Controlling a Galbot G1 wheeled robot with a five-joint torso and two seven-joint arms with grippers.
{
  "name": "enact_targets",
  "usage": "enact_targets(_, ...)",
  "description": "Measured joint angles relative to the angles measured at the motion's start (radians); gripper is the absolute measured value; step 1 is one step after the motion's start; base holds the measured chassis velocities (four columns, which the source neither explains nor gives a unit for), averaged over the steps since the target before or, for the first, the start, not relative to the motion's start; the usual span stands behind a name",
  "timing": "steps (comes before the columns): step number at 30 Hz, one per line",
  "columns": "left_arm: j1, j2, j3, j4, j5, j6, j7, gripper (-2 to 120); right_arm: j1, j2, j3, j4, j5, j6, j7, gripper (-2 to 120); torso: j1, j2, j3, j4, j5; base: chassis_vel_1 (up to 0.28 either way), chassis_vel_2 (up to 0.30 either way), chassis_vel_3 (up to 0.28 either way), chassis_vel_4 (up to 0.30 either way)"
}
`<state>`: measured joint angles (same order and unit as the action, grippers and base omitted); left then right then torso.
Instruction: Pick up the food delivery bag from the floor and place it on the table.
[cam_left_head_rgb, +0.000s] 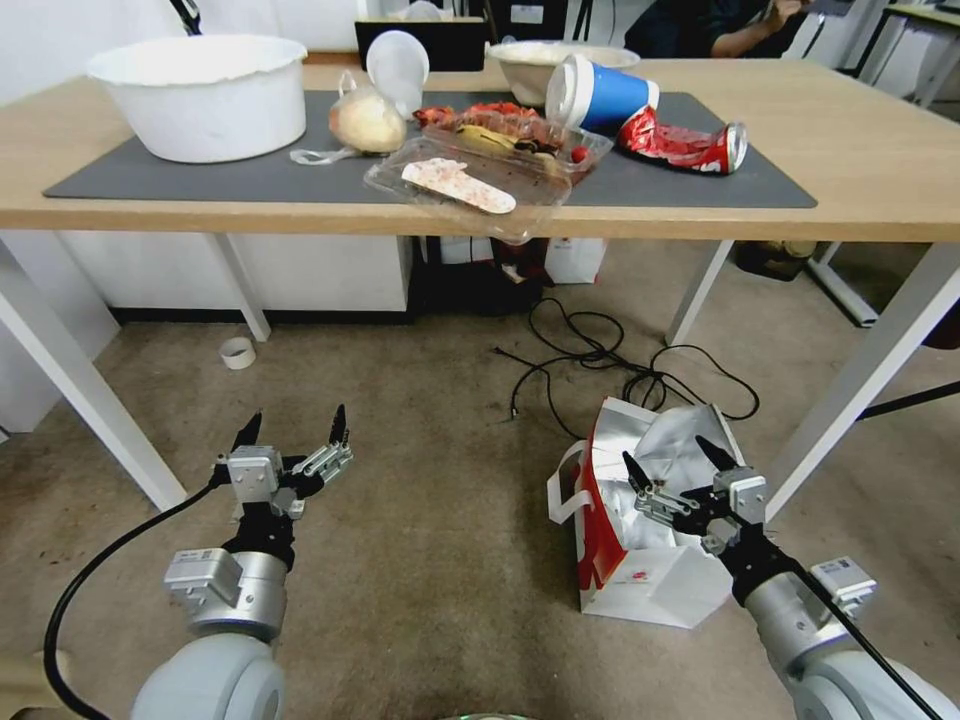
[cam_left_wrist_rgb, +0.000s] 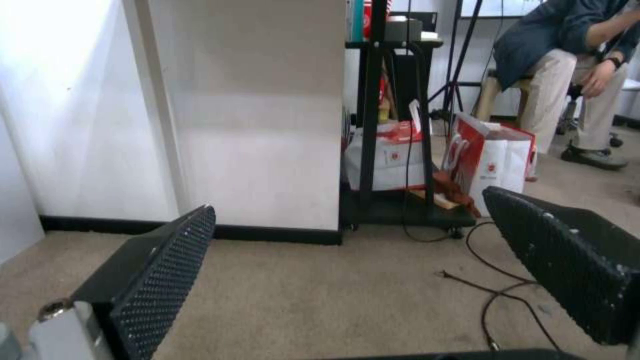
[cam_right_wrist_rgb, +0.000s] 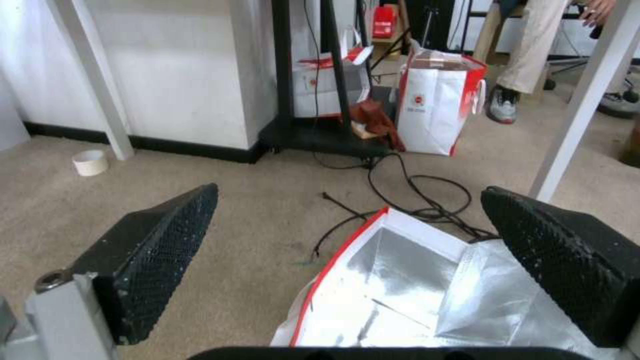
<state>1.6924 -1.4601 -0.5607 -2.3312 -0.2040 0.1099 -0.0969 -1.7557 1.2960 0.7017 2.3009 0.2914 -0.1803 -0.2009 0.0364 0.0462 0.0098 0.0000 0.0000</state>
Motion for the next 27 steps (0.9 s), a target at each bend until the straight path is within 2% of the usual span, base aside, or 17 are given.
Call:
enact_targets(3,0.001,0.0,0.0,-0.001,0.0,-0.001,0.0,100,-0.002,0.0,0.001,0.002,0.0,0.0,0.0,100,0.0,-0.009,-0.009,0.0,0.0,0.0,0.0,0.0,0.0)
enact_targets(9,0.001,0.002,0.0,-0.003,0.0,-0.002,0.001,100,-0.003,0.003,0.001,0.006,-0.001,0.0,0.0,100,-0.004,-0.024,-0.01,0.0,0.0,0.0,0.0,0.0,0.0)
enact_targets(20,-0.002,0.0,0.002,0.003,-0.003,-0.024,0.003,100,0.005,-0.002,0.003,-0.006,-0.002,0.0,0.003,100,-0.004,-0.022,-0.01,0.0,0.0,0.0,0.0,0.0,0.0)
enact_targets(27,0.001,-0.006,0.001,0.007,0.006,-0.035,0.004,100,0.04,-0.04,0.013,-0.065,-0.002,-0.028,0.025,100,-0.004,-0.019,-0.01,-0.0001,0.0002,0.0,0.0,0.0,0.0)
